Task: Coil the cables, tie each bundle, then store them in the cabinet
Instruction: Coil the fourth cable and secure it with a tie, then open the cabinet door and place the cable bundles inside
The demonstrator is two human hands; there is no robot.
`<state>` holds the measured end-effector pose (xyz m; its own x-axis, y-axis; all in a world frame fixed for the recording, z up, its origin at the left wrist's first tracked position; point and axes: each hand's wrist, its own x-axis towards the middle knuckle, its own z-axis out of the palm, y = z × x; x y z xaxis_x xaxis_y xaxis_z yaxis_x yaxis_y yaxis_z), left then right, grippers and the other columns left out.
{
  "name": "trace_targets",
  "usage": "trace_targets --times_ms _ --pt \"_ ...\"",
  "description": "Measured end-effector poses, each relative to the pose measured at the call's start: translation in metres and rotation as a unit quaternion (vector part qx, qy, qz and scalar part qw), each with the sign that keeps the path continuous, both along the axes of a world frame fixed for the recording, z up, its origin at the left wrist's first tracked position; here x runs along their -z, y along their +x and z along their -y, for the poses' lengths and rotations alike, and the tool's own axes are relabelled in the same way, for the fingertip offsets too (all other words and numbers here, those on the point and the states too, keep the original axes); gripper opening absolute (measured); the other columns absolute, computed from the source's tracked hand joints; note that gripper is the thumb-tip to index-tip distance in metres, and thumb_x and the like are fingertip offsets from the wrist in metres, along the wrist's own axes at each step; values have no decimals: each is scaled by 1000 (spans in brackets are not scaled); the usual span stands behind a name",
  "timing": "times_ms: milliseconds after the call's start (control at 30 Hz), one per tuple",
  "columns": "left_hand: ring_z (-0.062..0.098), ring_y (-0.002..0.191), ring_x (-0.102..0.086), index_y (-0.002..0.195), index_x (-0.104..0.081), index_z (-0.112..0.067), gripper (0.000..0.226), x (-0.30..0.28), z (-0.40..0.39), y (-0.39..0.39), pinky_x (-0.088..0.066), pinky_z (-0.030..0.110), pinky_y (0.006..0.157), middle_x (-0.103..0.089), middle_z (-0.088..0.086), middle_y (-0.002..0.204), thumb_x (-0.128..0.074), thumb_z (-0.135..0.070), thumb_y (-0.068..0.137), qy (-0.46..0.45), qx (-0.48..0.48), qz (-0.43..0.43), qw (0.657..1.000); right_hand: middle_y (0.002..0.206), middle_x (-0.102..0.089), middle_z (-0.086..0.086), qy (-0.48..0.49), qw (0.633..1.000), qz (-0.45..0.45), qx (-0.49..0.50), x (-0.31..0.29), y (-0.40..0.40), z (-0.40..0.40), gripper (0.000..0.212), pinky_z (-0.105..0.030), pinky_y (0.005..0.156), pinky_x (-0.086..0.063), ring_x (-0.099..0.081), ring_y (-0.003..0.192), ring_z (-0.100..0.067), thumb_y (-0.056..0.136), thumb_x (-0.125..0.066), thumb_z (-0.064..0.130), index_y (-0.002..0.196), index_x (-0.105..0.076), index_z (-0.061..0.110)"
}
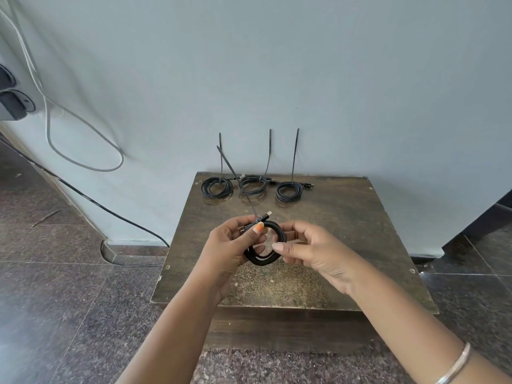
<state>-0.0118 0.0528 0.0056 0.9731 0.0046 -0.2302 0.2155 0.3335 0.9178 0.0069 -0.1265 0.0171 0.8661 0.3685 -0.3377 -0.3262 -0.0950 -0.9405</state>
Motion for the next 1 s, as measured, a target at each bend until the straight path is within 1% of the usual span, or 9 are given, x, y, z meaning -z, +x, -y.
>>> trace_targets --times_ms 67,167,233,300,400,500,600,733,1000 --pt "14 80 -71 111 -61 -5 47 -1 1 1 -59 29 74 -75 9 89 -72 -20 68 -22 1 -2 1000 97 -68 -8 16 1000 -5 21 3 1 -2 30 -25 75 -55 -65 86 -15 78 -75 9 107 -67 10" --pt "16 93 -70 121 -57 -12 58 0 3 1 -58 31 76 -73 7 102 -75 -22 67 -34 3 3 999 96 -71 -11 61 996 -23 68 6 7 0 25 -26 73 -58 -68 79 -16 78 -74 7 102 -68 6" --pt "18 101 -68 126 -53 -17 65 1 5 1 -56 34 81 -72 5 107 -76 -22 66 -36 7 -5 999 101 -71 -13 77 989 -28 121 6 16 9 26 -23 66 -58 -67 76 -14 77 -74 7 103 -68 4" --pt "17 106 -66 128 -52 -19 69 2 8 1 -55 36 86 -72 2 108 -78 -24 64 -24 20 -14 999 106 -69 -14 81 978 -26 191 6 29 21 29 -21 66 -55 -66 77 -14 77 -73 6 105 -65 5" --pt "13 107 -65 123 -58 -18 58 3 13 0 -55 34 87 -71 -2 111 -77 -24 69 6 54 -15 998 107 -66 -12 45 951 -9 307 13 50 39 37 -24 72 -56 -67 85 -18 79 -73 4 113 -59 7" --pt "12 105 -65 116 -63 -18 46 6 18 1 -55 31 87 -71 -1 110 -75 -24 73 42 77 -15 996 107 -68 -14 26 928 0 373 22 70 52 32 -24 73 -57 -68 89 -19 80 -74 6 109 -60 7" --pt "11 105 -65 114 -64 -19 41 8 21 2 -54 33 89 -72 -2 107 -75 -23 75 62 87 -16 994 107 -68 -13 14 920 3 391 28 86 60 24 -23 72 -56 -68 91 -19 81 -73 7 103 -63 8" --pt "10 104 -66 114 -64 -19 37 11 25 4 -53 31 91 -72 -3 106 -73 -23 78 73 92 -16 993 108 -67 -13 -3 917 18 399 37 97 65 22 -22 75 -55 -68 91 -18 83 -71 5 104 -65 6" --pt "8 102 -66 112 -65 -19 31 13 27 4 -53 29 89 -73 -5 104 -72 -20 82 95 93 -12 991 104 -67 -5 -41 927 53 369 40 95 65 38 -19 74 -54 -67 92 -15 85 -69 5 122 -60 5"
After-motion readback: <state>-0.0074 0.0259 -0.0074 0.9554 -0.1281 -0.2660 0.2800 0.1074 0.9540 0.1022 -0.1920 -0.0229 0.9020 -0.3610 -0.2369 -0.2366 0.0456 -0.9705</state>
